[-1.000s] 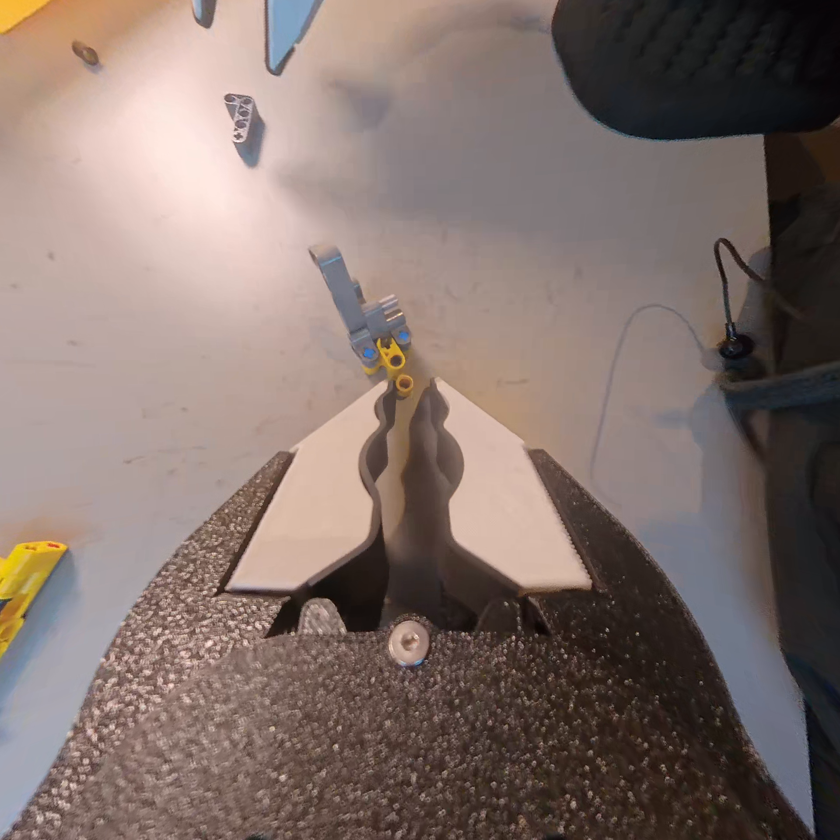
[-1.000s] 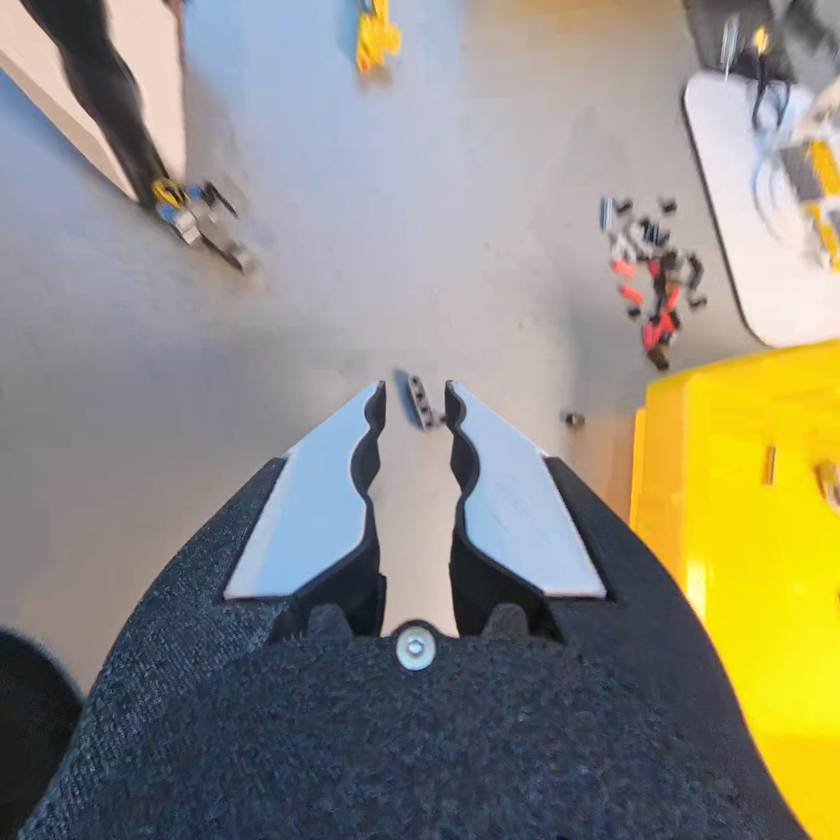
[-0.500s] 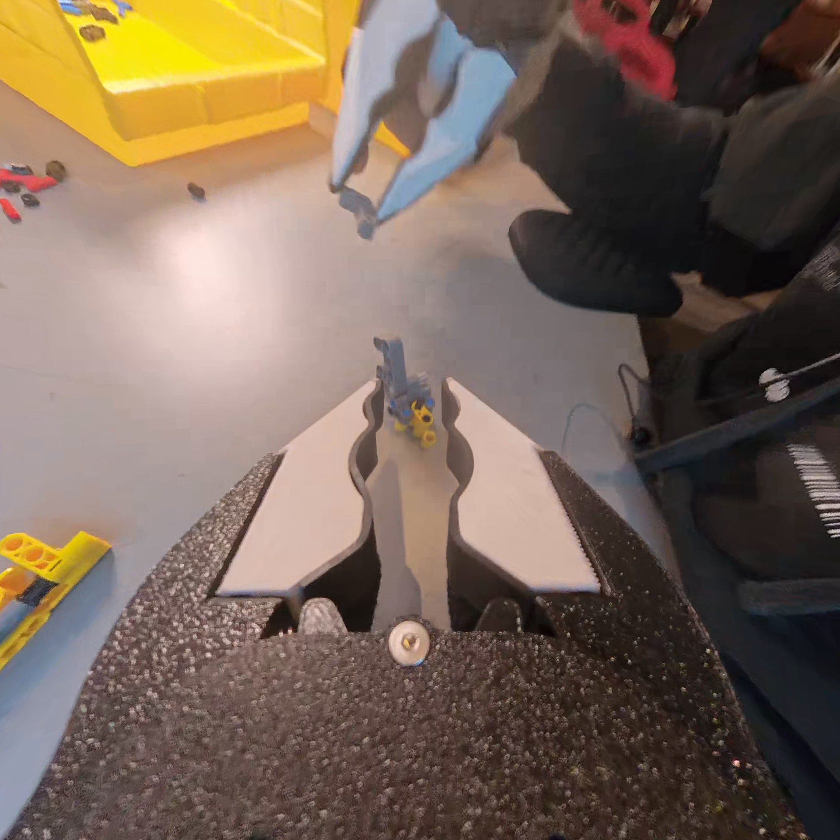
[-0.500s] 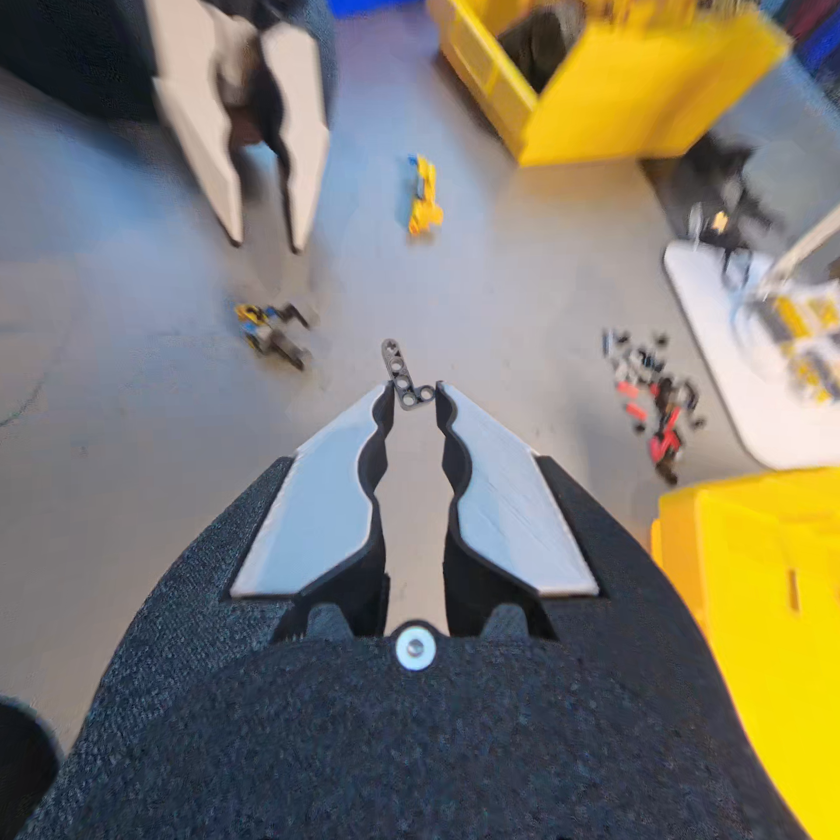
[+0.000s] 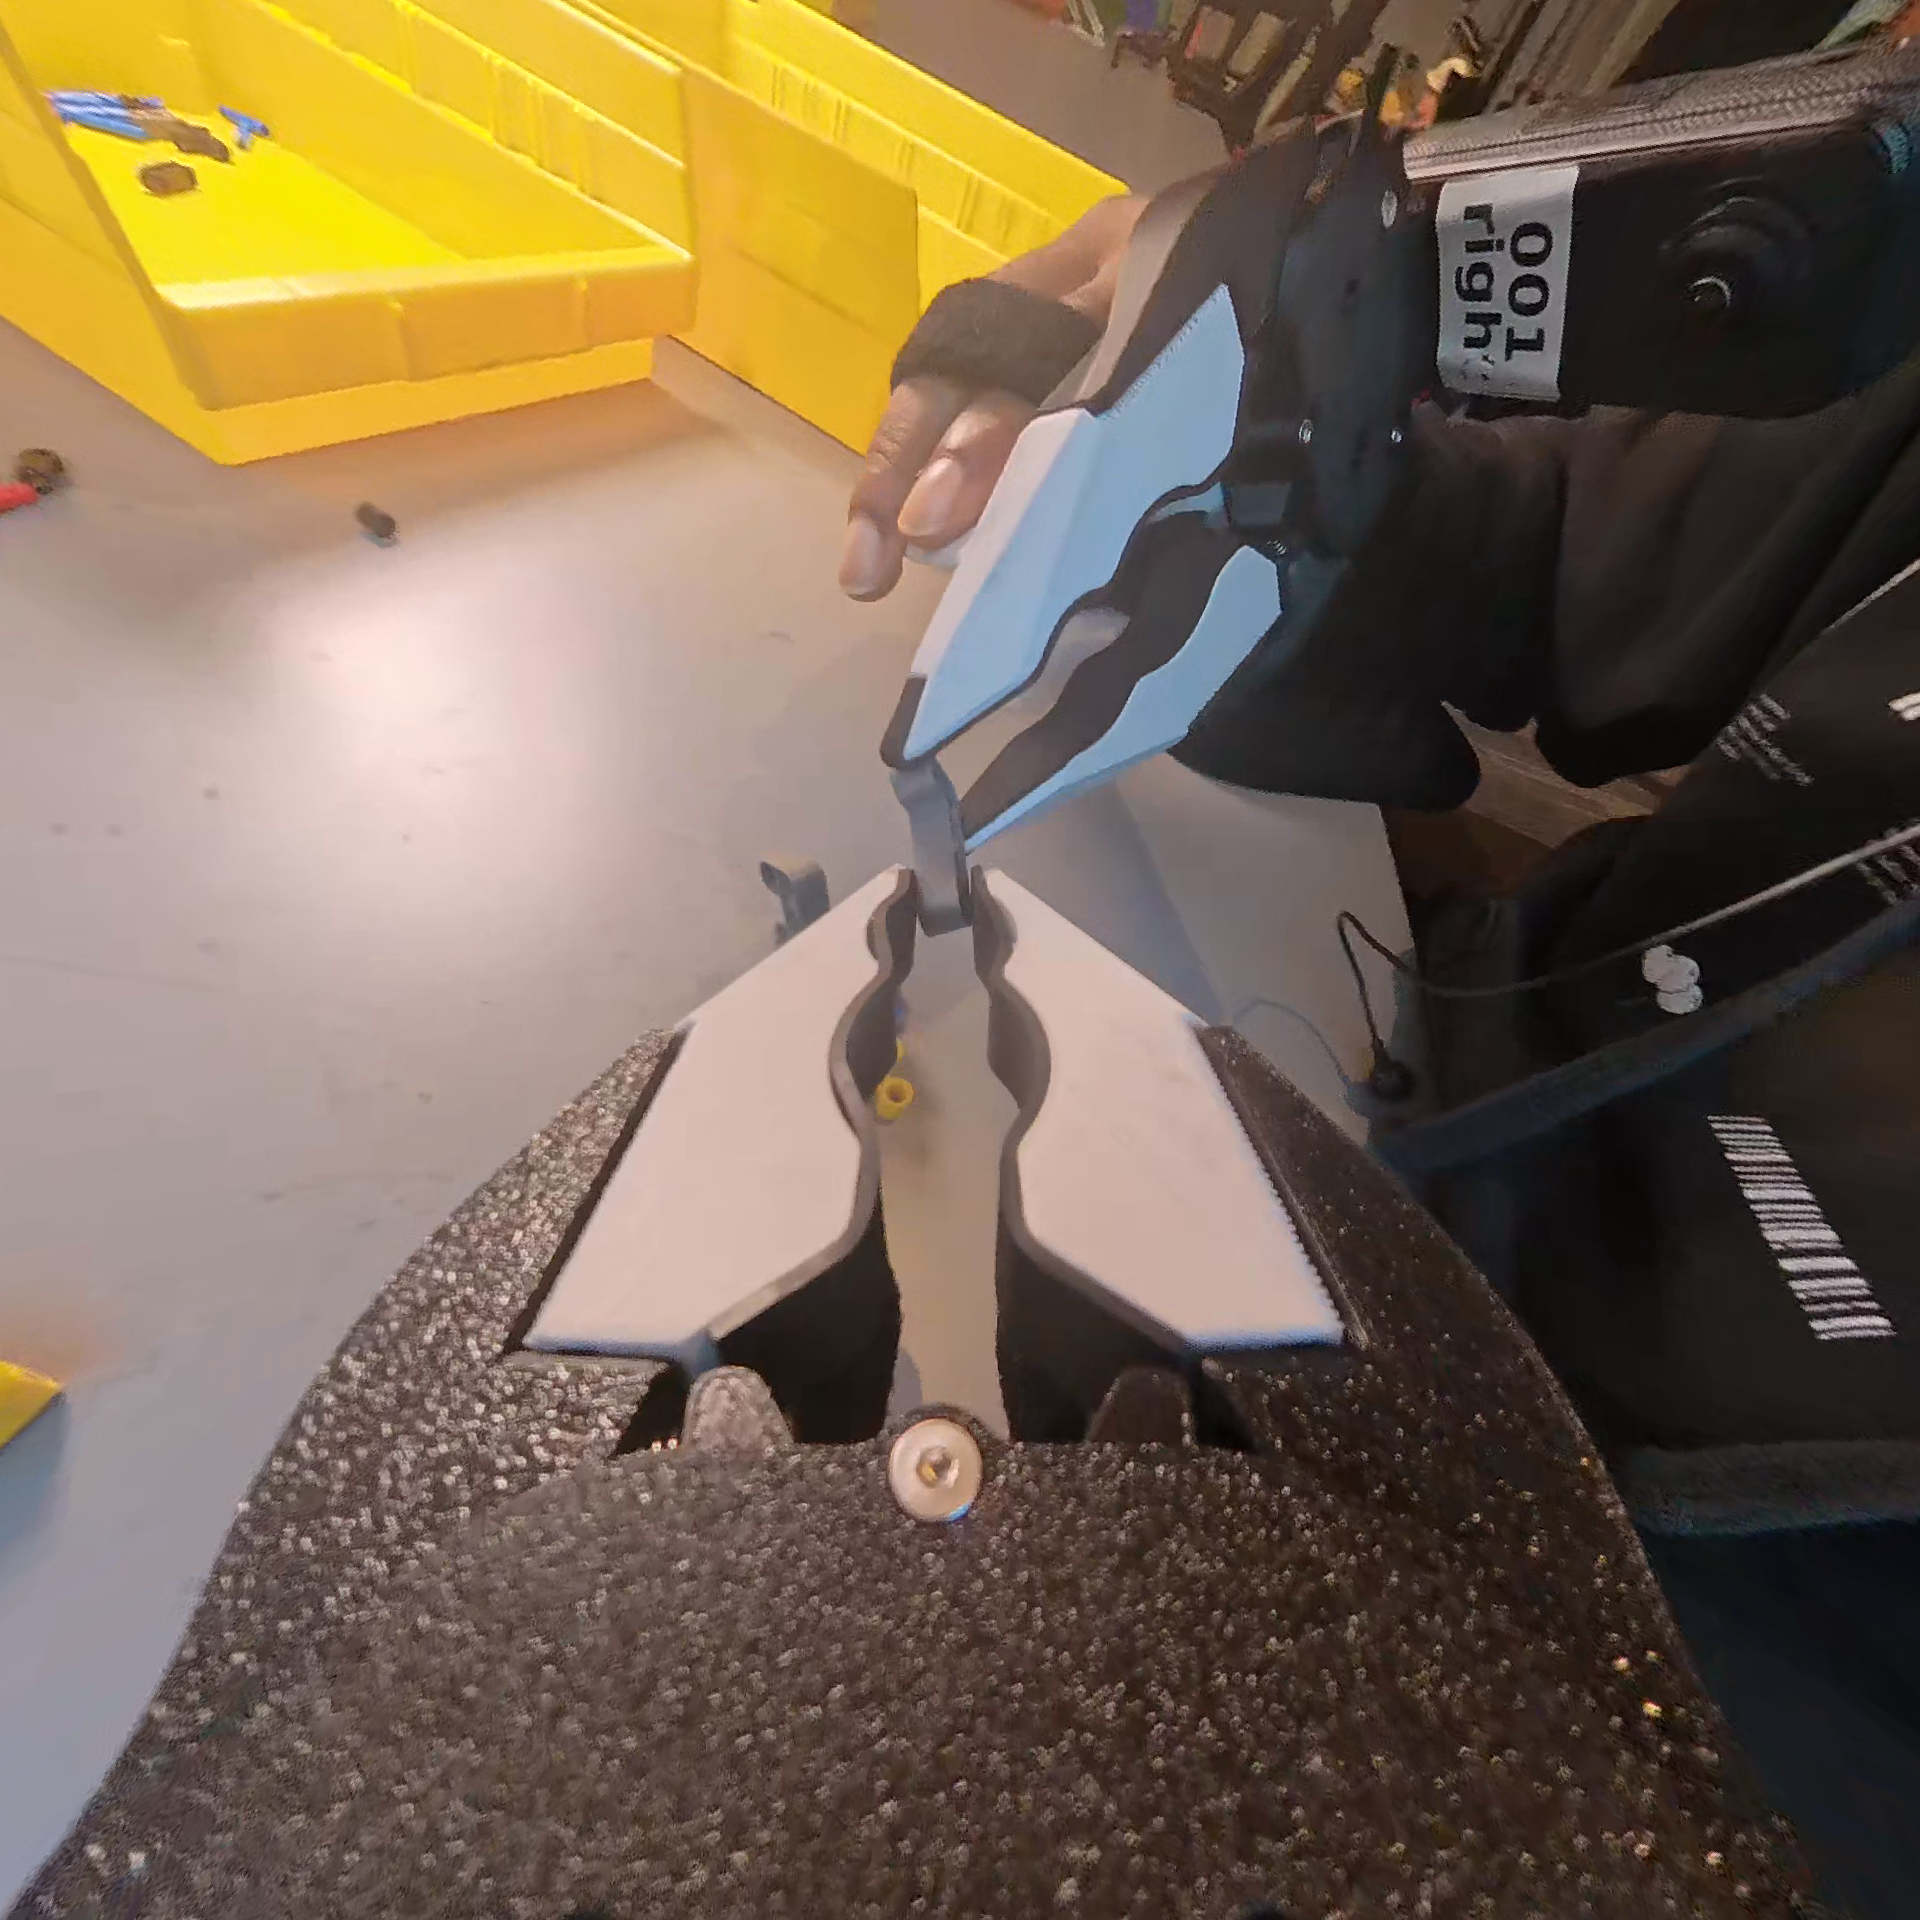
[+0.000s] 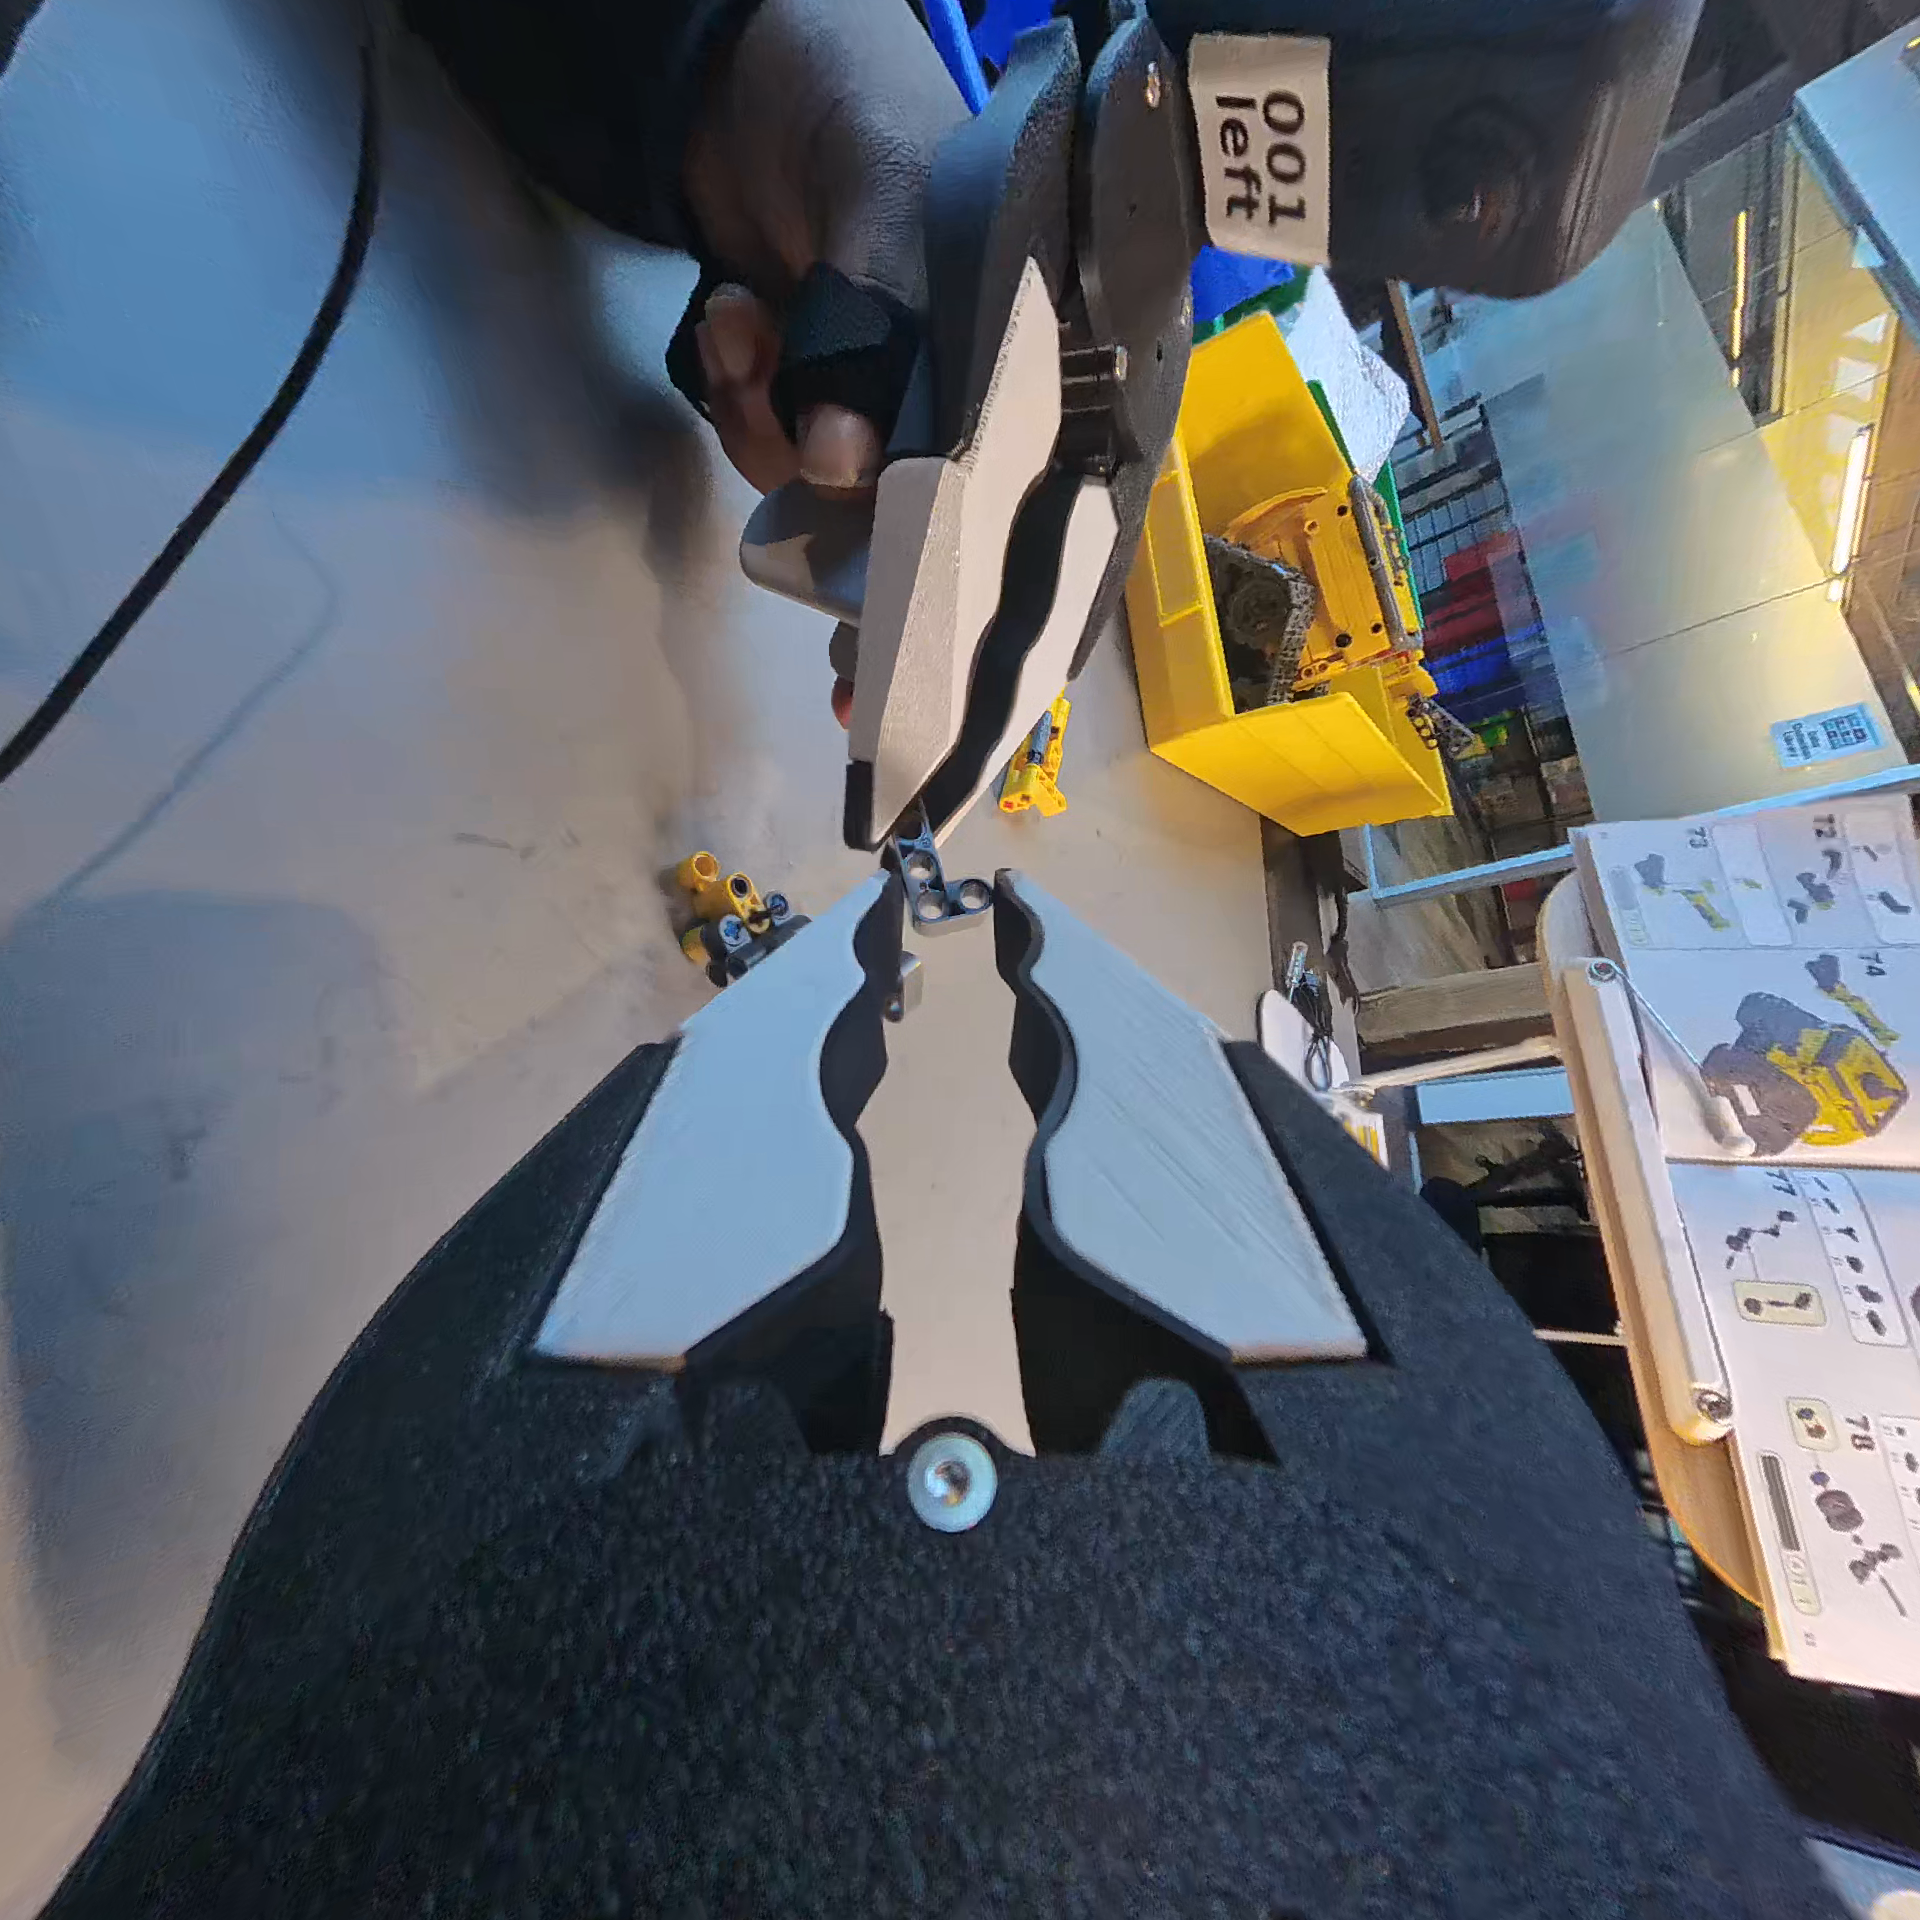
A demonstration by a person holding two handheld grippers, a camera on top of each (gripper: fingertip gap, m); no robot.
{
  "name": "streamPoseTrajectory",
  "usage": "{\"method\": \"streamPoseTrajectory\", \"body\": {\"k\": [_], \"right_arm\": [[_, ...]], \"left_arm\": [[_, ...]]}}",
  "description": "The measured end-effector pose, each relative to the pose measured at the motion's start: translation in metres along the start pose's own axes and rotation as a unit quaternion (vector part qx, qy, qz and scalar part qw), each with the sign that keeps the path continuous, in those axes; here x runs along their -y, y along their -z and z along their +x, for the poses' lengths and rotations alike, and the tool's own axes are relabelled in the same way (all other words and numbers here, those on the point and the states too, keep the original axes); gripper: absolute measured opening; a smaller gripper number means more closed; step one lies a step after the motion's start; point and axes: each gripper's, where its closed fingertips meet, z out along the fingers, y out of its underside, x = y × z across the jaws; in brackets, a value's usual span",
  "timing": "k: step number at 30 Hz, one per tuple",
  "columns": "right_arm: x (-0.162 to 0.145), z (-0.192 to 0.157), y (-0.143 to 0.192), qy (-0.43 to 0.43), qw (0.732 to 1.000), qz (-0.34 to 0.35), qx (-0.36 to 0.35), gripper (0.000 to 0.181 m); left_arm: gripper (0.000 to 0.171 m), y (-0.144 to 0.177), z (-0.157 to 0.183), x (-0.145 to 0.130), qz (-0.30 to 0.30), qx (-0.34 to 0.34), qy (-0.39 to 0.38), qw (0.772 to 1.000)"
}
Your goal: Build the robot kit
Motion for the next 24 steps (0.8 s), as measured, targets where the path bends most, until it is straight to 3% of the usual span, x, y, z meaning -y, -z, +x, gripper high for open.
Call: {"method": "streamPoseTrajectory", "body": {"k": [2, 5, 9, 13, 16, 20, 22, 24], "right_arm": [[-0.008, 0.004, -0.001, -0.053, 0.999, -0.006, -0.002, 0.017], [-0.024, 0.01, 0.002, -0.223, 0.974, -0.017, 0.021, 0.025], [-0.014, -0.001, 0.007, -0.456, 0.883, 0.023, 0.109, 0.036], [-0.007, 0.002, 0.004, -0.501, 0.86, 0.049, 0.086, 0.022], [-0.008, 0.003, 0.004, -0.49, 0.866, 0.053, 0.083, 0.011], [-0.007, 0.002, 0.006, -0.481, 0.869, 0.068, 0.097, 0.01], [0.002, 0.004, 0.011, -0.487, 0.86, 0.1, 0.112, 0.01], [0.016, 0.009, 0.02, -0.441, 0.877, 0.147, 0.117, 0.023]], "left_arm": [[0.008, 0.002, -0.006, 0.001, 0.002, 0.026, -0.014, 1.0], [0.008, 0.003, -0.014, 0.0, -0.008, 0.078, -0.063, 0.995], [0.008, 0.001, -0.014, 0.003, -0.017, 0.138, -0.152, 0.979], [0.008, -0.005, -0.011, 0.004, -0.028, 0.171, -0.216, 0.961], [0.008, -0.008, -0.009, 0.003, -0.029, 0.173, -0.226, 0.958], [0.008, -0.008, -0.002, 0.003, -0.011, 0.115, -0.145, 0.983], [0.008, -0.006, 0.01, 0.01, 0.026, 0.024, -0.033, 0.999], [0.008, 0.001, 0.025, 0.022, 0.068, -0.098, 0.098, 0.988]]}}
